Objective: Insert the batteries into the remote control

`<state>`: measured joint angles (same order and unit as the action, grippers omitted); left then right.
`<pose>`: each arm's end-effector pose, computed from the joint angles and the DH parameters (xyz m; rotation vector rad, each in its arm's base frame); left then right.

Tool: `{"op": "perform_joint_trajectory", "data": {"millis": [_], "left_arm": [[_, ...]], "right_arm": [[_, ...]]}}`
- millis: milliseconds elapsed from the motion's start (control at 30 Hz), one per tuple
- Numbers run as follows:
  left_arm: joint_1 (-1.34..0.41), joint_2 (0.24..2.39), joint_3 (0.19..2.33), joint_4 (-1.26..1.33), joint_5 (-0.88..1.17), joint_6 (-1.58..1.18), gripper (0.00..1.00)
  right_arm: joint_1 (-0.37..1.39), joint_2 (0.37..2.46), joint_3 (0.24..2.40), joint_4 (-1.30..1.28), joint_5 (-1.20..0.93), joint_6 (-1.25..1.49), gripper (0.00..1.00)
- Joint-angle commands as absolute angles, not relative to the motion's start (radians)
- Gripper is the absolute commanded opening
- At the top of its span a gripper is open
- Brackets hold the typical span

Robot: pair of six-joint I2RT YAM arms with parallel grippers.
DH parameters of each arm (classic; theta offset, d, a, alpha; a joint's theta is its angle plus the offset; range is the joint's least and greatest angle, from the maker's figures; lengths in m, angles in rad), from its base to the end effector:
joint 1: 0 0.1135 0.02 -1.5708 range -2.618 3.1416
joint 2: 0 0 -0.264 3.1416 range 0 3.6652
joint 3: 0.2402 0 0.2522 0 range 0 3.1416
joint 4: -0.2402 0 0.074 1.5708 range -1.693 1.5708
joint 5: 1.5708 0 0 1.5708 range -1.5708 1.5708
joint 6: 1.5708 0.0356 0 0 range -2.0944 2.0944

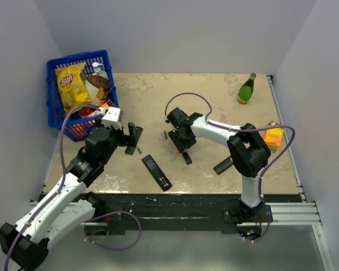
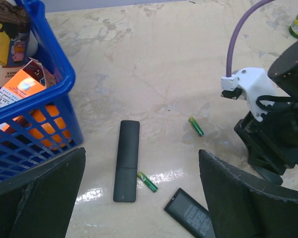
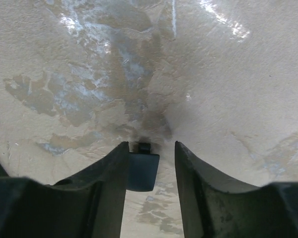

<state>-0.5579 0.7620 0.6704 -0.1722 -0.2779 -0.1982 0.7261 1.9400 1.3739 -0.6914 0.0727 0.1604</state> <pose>0.1604 -0.0886 0.3049 0.1340 1.8282 -0.2783 0.2918 0.2556 0.1748 -0.7731 2.7183 0.0986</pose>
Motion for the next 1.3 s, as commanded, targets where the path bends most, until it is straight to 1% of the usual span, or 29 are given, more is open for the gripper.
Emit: {"op": "perform_joint_trajectory", "data": {"millis": [0,100,133,200,367,400,533,867,967,1000,1067,1133,1167,1233,1267], "left_arm": [[-0.463,0.736,0.657,-0.112,-0.177,-0.216,1.00],[-0.430,0.712,0.649,-0.097,-0.170,-0.238,1.00],[-0.426,0.704,0.641,-0.091,-0.172,-0.242,1.00],[-0.411,0.677,0.629,-0.078,-0.184,-0.258,1.00],[-0.388,0.626,0.617,-0.066,-0.213,-0.281,1.00],[-0.387,0.623,0.611,-0.064,-0.216,-0.285,1.00],[-0.371,0.601,0.604,-0.060,-0.224,-0.298,1.00],[-0.362,0.572,0.597,-0.057,-0.218,-0.302,1.00],[-0.360,0.575,0.597,-0.054,-0.207,-0.304,1.00],[-0.360,0.575,0.595,-0.054,-0.203,-0.305,0.99],[-0.359,0.574,0.594,-0.051,-0.195,-0.307,1.00],[-0.359,0.577,0.592,-0.049,-0.190,-0.307,1.00],[-0.359,0.578,0.594,-0.052,-0.189,-0.308,0.99],[-0.359,0.580,0.594,-0.052,-0.183,-0.313,0.99],[-0.359,0.581,0.594,-0.054,-0.170,-0.316,0.99]], "right_arm": [[0.733,1.904,1.422,-0.715,0.136,0.156,0.48],[0.787,1.844,1.416,-0.703,0.155,0.167,0.56],[0.808,1.804,1.411,-0.703,0.156,0.169,0.61],[0.877,1.773,1.401,-0.689,0.137,0.189,0.65],[1.033,1.720,1.345,-0.621,0.101,0.265,0.87],[1.054,1.718,1.329,-0.609,0.110,0.278,0.89],[1.117,1.732,1.319,-0.600,0.123,0.328,0.89],[1.180,1.873,1.353,-0.646,0.149,0.390,0.79],[1.186,1.902,1.353,-0.647,0.144,0.394,0.74],[1.187,1.913,1.351,-0.647,0.146,0.397,0.70],[1.190,1.922,1.353,-0.649,0.152,0.399,0.67],[1.192,1.931,1.350,-0.650,0.166,0.406,0.61],[1.192,1.933,1.344,-0.652,0.167,0.405,0.54],[1.192,1.925,1.339,-0.653,0.176,0.408,0.47],[1.192,1.921,1.332,-0.652,0.187,0.410,0.36]]}}
